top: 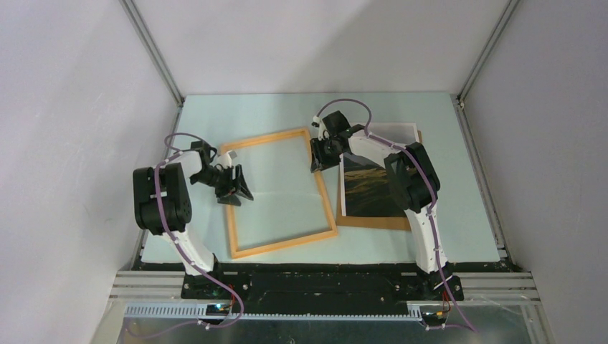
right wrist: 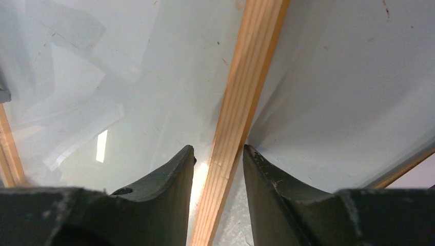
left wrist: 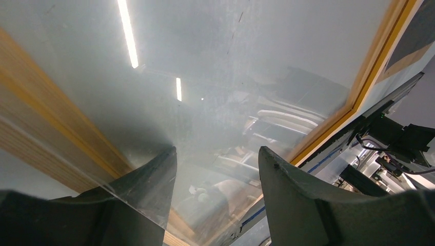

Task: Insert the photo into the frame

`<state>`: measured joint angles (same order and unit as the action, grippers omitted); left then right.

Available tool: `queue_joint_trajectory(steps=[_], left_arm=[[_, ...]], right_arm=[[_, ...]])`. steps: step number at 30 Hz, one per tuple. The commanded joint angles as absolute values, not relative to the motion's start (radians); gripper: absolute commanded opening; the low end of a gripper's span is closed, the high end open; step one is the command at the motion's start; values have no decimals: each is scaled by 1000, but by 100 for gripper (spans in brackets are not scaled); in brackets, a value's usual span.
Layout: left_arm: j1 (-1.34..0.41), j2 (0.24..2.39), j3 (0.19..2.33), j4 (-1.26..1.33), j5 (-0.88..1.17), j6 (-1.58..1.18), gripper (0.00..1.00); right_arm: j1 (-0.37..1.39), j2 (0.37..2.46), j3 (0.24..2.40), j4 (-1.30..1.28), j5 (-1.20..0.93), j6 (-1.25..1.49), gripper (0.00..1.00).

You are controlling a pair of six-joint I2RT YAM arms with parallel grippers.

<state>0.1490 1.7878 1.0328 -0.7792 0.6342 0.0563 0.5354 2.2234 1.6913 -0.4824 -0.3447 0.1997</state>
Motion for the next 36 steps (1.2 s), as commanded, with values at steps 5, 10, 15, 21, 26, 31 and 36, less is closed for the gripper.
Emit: queue_joint_trajectory(steps=[5, 10, 15, 21, 26, 31, 36], left_arm=[[138, 1791, 1030, -757, 653, 52, 65], [137, 1789, 1030, -757, 655, 51, 65], [138, 1791, 1030, -758, 653, 52, 65], [137, 1794, 1030, -755, 652, 52, 65], [138, 1790, 1029, -756, 652, 52, 65], [138, 1792, 1029, -754, 663, 54, 65], [138, 1801, 1032, -755, 675, 53, 65]], right_arm=[[554, 2161, 1709, -519, -293, 162, 48], [579, 2127, 1701, -504, -263, 155, 49], [609, 2093, 1700, -493, -218, 143, 50], [672, 2075, 1706, -473, -165, 113, 51], [715, 2119, 1775, -505, -172, 94, 50], [761, 2180, 1868, -524, -197, 91, 49], [821, 2270, 2009, -551, -199, 74, 48]])
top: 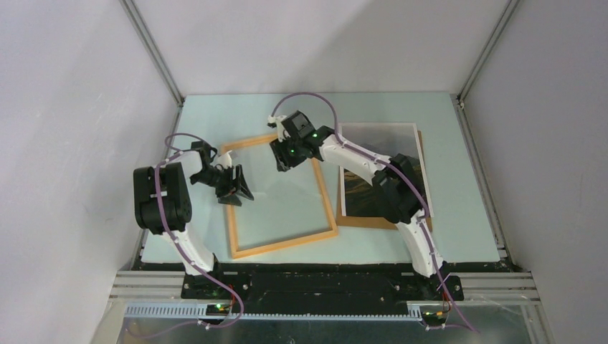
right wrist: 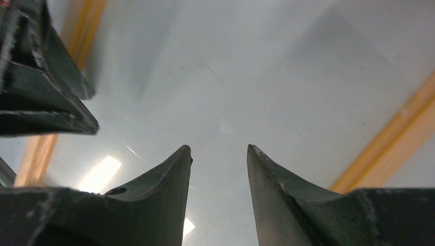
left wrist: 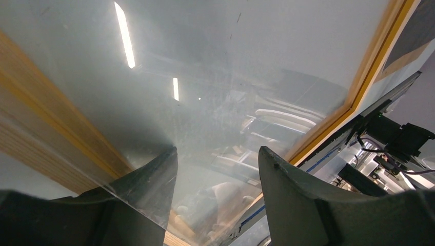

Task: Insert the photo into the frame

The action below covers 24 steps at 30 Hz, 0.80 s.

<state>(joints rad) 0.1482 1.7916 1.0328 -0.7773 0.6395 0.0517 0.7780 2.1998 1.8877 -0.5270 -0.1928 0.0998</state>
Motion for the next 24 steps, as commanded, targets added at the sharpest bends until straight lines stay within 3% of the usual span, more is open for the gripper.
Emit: queue_joint_trajectory(steps=[1, 8, 24], left_arm=[[137, 1803, 1031, -754, 678, 54, 65], [139, 1805, 1033, -754, 681, 54, 65], [137, 1801, 1033, -751, 678, 47, 65]], right_arm=[[828, 2284, 2031, -559, -199, 76, 48], [867, 2395, 2149, -588, -200, 75, 46], [897, 2437, 2110, -585, -174, 73, 45]])
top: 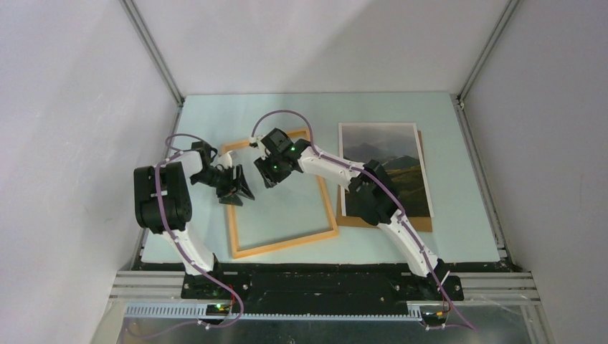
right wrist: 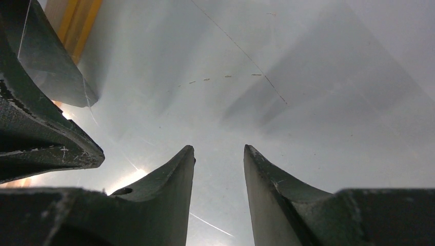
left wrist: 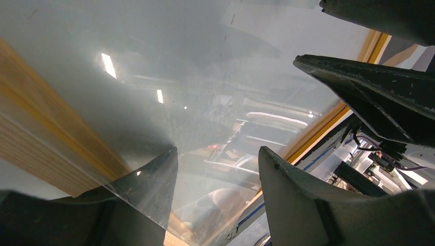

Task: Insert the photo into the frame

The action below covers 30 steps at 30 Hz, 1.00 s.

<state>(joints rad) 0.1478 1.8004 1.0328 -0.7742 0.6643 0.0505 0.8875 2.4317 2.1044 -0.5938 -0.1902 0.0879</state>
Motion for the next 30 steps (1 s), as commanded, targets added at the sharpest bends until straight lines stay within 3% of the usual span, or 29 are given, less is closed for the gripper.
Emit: queue_joint_trajectory(steps=[1, 10, 17, 30], left_arm=[[137, 1799, 1032, -750, 674, 45, 65], [139, 1761, 1026, -752, 634, 37, 67], [146, 1713, 1027, -768, 593, 44, 77], [169, 1626, 1058, -852, 517, 79, 79]], right_arm=[[897, 2437, 2107, -583, -171, 73, 44], [891, 2426, 2067, -569, -166, 72, 43], [878, 2413, 2041, -562, -173, 76, 43], [866, 2391, 2009, -547, -179, 78, 43]])
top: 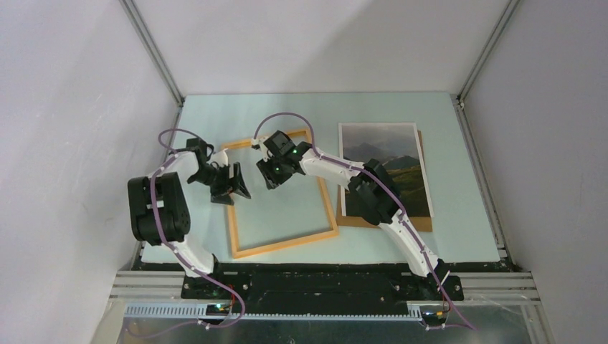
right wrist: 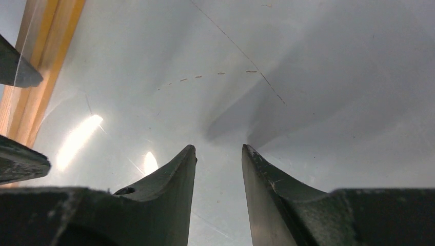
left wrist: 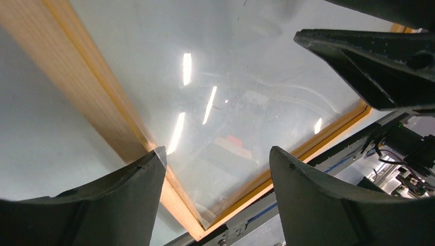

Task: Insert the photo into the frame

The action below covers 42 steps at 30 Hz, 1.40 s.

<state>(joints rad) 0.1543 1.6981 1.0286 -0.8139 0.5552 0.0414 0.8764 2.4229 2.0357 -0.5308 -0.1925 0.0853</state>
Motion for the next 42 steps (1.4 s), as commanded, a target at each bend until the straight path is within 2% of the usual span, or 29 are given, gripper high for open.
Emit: queue_joint_trajectory(steps=[1, 11, 18, 22, 23, 26, 32, 42], left_arm=[[169, 1620, 1063, -862, 508, 83, 79], [199, 1540, 1083, -909, 455, 109, 80], [203, 1535, 1100, -913, 432, 108, 80], [204, 1563, 1112, -909, 434, 102, 79], [204, 1567, 1115, -909, 436, 100, 79], [202, 1592, 1132, -907, 436, 89, 78], [202, 1644, 1170, -907, 433, 65, 76], [201, 1736, 1228, -907, 457, 11, 74]], right_arm=[[866, 2390, 2008, -548, -179, 79, 43], [864, 2381, 2014, -548, -185, 82, 44], [858, 2343, 2042, -568, -189, 92, 51], [848, 2298, 2051, -580, -180, 96, 59], [843, 2289, 2050, -586, -180, 97, 68], [825, 2238, 2039, -596, -177, 96, 75], [761, 2128, 1937, -591, -182, 87, 74], [654, 2022, 1636, -530, -212, 46, 72]])
